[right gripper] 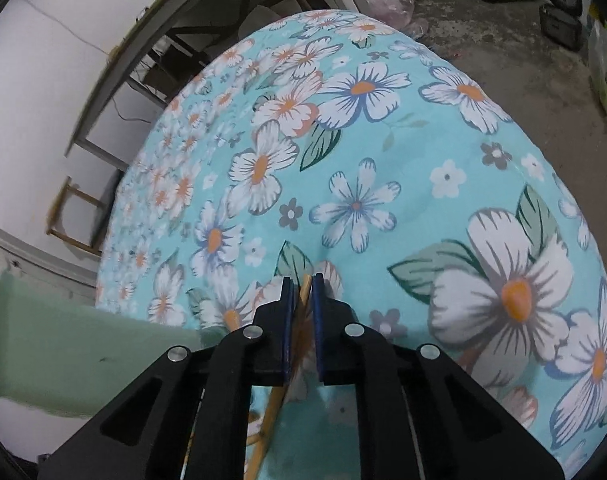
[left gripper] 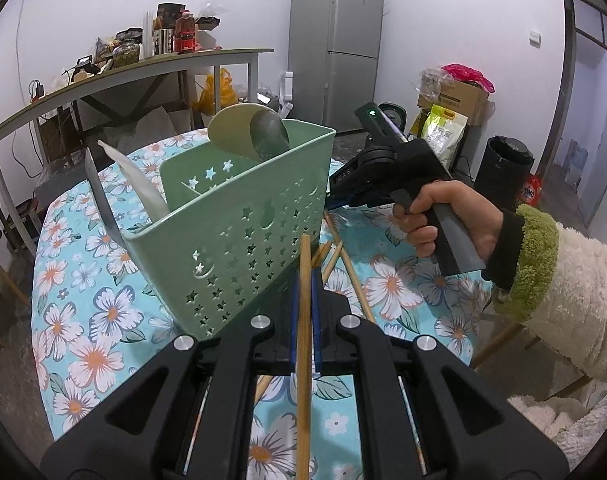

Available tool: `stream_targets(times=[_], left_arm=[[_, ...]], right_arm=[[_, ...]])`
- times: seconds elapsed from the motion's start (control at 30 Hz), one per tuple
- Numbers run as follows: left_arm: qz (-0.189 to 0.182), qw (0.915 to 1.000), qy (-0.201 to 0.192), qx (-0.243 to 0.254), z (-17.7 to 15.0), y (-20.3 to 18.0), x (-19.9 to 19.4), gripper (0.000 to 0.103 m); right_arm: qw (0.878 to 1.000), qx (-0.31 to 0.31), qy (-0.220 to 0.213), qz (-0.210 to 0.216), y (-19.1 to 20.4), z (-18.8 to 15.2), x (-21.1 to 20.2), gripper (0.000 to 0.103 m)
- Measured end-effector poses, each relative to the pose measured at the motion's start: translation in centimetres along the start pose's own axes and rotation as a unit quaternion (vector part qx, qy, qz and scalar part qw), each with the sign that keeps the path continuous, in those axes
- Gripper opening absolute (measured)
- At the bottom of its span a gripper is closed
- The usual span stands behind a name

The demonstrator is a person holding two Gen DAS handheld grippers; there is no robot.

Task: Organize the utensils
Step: 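Lift both chopsticks upright with both tools above the green holder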

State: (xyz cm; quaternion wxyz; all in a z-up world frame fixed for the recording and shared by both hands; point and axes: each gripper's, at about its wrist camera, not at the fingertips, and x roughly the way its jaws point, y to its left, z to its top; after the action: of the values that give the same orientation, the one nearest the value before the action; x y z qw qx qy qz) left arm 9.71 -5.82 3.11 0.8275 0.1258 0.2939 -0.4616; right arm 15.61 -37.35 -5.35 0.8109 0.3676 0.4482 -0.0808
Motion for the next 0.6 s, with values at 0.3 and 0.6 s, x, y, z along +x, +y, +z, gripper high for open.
stream_targets(times=[0.3,0.6], left_arm=[[0.003,1.0,-0.004,-0.001,0.4,0.1,-0.3,0.005],[0.012,0.9996,-0.026,-0.004,2.0,0.1,-2.0,0.005]], right_arm=[[0.995,0.022,-0.062,0.081,-0.2,-2.2,-5.8,0.006],[0.979,-0.031,-0.163,0.117,2.5,-3.9,-14.0,0.005]])
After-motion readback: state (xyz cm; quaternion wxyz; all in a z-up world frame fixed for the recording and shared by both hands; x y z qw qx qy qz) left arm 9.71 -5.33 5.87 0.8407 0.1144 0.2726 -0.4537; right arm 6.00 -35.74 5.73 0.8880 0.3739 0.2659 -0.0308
